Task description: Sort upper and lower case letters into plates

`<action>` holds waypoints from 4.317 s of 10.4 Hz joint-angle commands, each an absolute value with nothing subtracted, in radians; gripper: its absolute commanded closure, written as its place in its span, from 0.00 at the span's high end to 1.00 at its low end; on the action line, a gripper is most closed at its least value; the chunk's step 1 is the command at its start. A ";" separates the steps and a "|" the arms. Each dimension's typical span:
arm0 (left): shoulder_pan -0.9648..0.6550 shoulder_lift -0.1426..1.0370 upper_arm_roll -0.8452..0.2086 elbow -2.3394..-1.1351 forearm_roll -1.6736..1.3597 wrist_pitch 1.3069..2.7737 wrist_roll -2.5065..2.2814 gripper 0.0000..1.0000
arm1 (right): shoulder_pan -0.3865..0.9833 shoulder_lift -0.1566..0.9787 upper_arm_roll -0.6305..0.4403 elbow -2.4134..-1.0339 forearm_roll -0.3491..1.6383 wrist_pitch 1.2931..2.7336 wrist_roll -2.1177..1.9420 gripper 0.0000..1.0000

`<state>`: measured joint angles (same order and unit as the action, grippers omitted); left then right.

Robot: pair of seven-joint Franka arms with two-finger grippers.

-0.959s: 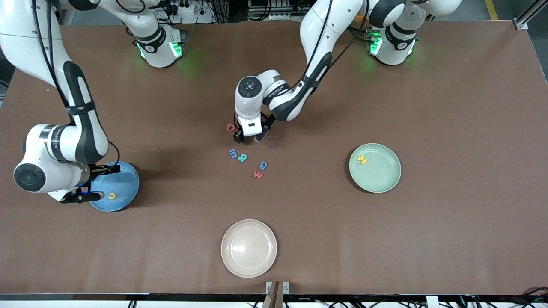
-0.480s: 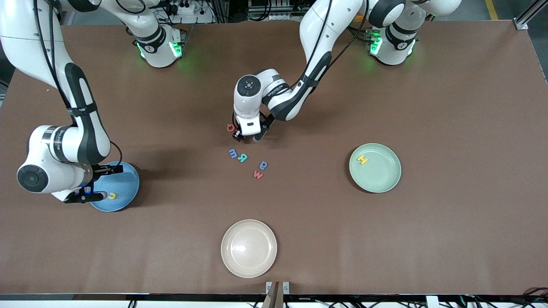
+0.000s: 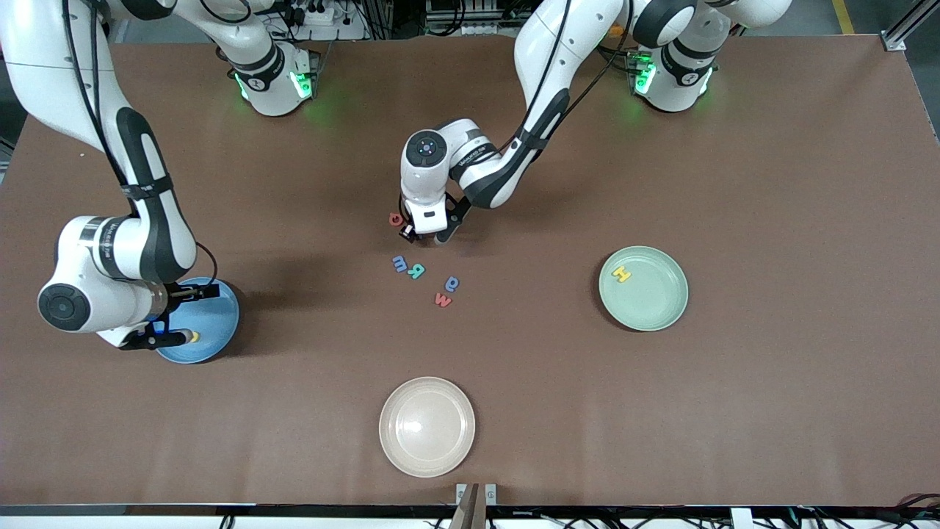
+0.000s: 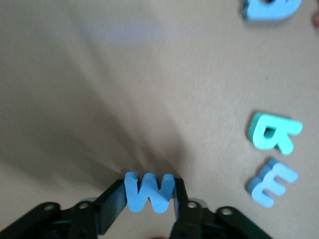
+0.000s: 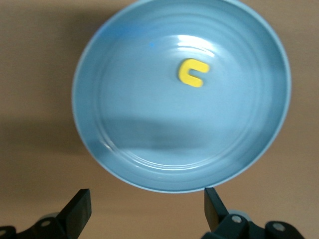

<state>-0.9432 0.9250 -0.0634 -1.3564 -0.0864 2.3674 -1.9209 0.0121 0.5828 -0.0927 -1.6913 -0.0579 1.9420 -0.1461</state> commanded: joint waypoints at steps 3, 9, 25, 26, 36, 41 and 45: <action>-0.751 0.841 -0.133 -1.355 -0.150 2.116 -1.630 0.25 | 0.029 0.580 0.030 -1.695 -0.009 1.948 -0.156 1.00; -0.520 0.718 -0.172 -1.391 -0.155 1.746 -1.009 0.21 | 0.279 0.515 0.110 -1.822 0.020 2.097 0.006 1.00; -0.161 0.653 -0.172 -1.626 0.048 1.769 0.123 1.00 | 0.463 0.552 0.120 -2.060 0.000 2.614 0.143 1.00; -0.167 0.652 -0.173 -1.625 0.048 1.766 0.088 1.00 | 0.503 0.554 0.083 -2.057 0.000 2.614 0.162 1.00; -0.311 0.660 -0.258 -1.588 -0.038 1.906 -0.388 1.00 | 0.546 0.577 0.040 -2.019 -0.014 2.614 0.230 1.00; -0.400 0.719 -0.256 -1.540 -0.058 2.100 -0.517 1.00 | 0.540 0.575 0.040 -2.019 -0.012 2.614 0.230 0.00; -0.416 0.735 -0.256 -1.542 -0.051 2.180 -0.523 1.00 | 0.531 0.565 0.040 -2.016 -0.012 2.612 0.230 0.00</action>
<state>-0.4070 0.7281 -0.2645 -1.5598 -0.0381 2.1734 -0.5100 0.5296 0.5576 0.0490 -2.0206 -0.0024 2.6121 0.2098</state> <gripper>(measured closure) 0.000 0.665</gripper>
